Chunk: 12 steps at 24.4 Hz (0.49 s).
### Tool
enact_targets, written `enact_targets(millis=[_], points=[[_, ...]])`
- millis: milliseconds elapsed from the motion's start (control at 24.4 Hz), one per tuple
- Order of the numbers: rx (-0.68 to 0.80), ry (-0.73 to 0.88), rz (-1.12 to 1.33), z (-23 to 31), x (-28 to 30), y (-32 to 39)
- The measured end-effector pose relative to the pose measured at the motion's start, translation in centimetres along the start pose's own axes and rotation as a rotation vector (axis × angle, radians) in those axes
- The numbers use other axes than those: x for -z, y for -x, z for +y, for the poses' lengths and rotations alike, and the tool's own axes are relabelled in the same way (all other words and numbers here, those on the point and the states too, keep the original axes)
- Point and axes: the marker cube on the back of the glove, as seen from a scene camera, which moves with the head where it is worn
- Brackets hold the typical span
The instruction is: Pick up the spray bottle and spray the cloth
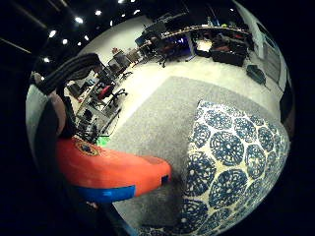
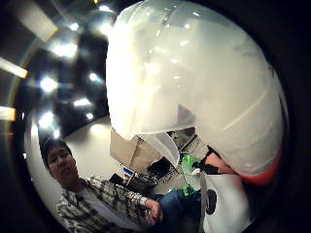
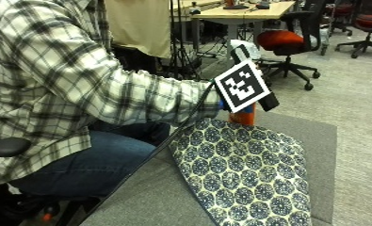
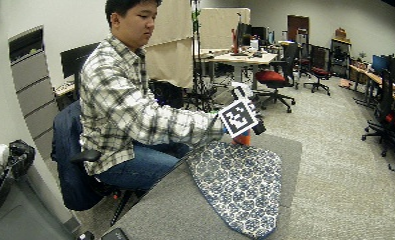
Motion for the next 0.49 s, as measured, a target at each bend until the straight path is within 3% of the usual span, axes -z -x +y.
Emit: enact_targets(millis=[492], points=[[-0.025,0.019,0.008,0.42,0.06,-0.3]])
